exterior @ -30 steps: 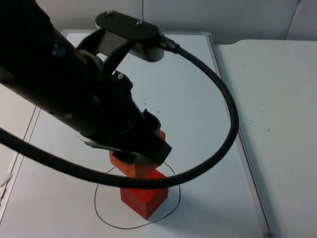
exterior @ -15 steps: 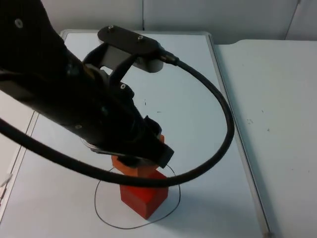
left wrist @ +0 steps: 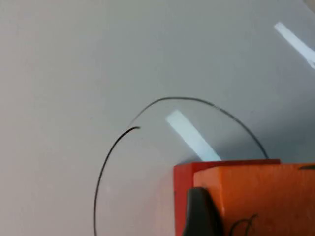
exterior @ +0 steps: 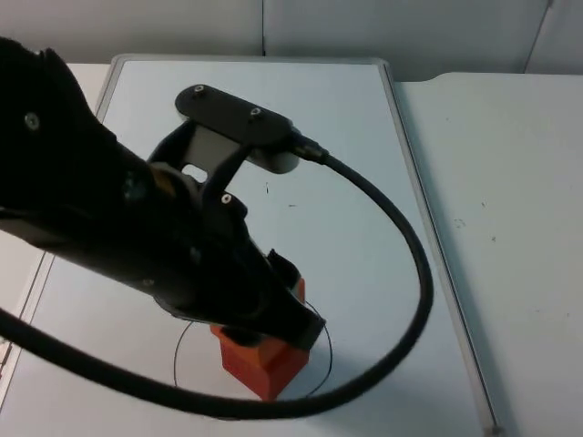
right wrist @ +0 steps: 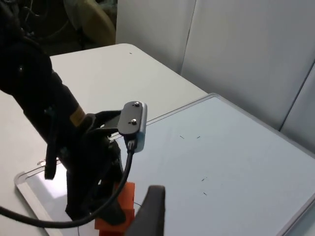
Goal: Pick up one cube with the left hand and another cube with the right hand. First place the cube in the right hand at the target position, then stack the cube in the left hand on top.
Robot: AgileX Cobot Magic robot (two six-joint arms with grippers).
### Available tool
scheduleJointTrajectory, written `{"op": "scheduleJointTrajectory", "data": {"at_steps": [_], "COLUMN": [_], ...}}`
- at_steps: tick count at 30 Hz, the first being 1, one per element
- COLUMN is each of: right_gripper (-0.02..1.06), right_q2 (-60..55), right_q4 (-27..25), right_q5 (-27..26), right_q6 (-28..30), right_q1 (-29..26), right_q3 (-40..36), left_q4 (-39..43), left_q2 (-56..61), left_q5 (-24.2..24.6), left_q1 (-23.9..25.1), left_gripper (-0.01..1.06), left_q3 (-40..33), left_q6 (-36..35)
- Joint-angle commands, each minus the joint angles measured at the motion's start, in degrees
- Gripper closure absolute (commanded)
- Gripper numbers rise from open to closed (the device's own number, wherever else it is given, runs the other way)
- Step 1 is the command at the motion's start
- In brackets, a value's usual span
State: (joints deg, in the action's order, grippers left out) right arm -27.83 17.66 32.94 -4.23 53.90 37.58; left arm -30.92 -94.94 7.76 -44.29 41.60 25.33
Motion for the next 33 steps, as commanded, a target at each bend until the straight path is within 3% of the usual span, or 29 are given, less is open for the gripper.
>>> {"op": "scheduleJointTrajectory", "data": {"at_steps": [1, 5, 33], "right_gripper": [0.21, 0.21, 0.21], "right_q2": [0.2, 0.2, 0.2], "right_q4": [0.5, 0.5, 0.4], "right_q5": [-0.7, -0.7, -0.3], "right_q6": [-0.2, -0.2, -0.3], "right_q1": [0.1, 0.1, 0.1], "right_q3": [-0.2, -0.2, -0.2], "left_q4": [-0.8, -0.8, -1.5], "left_q2": [-0.2, -0.2, -2.3], "left_q5": [-2.5, -5.3, -4.8], "left_q1": [-1.8, -2.5, -2.2], "left_gripper": [1.05, 1.05, 1.05], "left_q3": [-0.1, -0.2, -0.4], "left_q6": [-0.3, -1.2, -1.8]}}
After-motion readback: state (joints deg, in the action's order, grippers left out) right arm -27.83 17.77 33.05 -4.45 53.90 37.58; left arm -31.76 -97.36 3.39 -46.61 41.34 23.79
